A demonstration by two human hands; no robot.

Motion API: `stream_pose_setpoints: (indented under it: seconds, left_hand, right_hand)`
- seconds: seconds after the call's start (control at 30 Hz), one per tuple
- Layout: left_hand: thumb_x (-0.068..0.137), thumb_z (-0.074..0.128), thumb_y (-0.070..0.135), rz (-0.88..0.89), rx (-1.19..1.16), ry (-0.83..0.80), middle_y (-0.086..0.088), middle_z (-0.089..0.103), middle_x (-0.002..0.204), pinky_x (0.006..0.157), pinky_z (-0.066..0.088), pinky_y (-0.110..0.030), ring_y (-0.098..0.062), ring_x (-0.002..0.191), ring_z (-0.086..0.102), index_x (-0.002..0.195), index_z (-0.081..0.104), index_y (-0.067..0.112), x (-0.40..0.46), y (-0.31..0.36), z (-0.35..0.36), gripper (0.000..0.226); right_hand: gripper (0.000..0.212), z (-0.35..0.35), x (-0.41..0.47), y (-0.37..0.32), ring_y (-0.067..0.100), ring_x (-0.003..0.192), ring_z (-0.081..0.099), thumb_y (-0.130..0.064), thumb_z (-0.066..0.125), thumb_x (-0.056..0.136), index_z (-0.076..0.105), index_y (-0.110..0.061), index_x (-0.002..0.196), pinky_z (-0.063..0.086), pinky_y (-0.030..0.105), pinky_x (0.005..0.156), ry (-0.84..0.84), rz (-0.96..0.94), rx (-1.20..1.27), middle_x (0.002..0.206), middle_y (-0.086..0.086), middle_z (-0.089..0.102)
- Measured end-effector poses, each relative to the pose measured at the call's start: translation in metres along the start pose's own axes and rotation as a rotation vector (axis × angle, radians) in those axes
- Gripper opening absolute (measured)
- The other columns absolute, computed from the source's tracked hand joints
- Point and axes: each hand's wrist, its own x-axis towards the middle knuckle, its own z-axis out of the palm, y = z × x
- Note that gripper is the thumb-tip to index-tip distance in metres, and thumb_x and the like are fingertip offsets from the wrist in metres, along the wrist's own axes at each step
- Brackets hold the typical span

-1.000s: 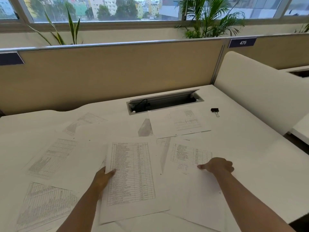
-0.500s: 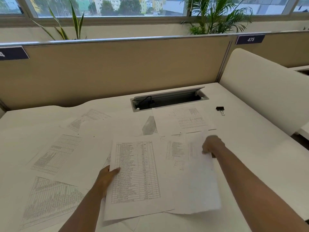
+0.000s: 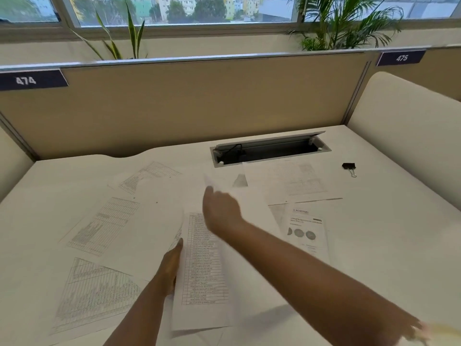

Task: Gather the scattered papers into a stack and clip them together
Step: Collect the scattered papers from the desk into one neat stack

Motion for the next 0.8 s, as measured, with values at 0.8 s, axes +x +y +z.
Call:
stream_pose_setpoints:
  seconds: [0.8]
  left_hand:
    - [0.09,0.056,0.014,0.005,0.084,0.065,-0.013,0.066,0.077,0.078,0.052,-0.04,-0.028,0.069,0.062,0.074,0.062,0.007,0.001,0.001,0.0,0.019]
  right_hand:
    - [0.078,0.084,-0.014,0.124,0.029,0.127,0.043,-0.029,0.075,0.072,0.031,-0.003,0.13,0.042,0.037,0.1,-0.211,0.699,0.265,0.134,0.012,0.04]
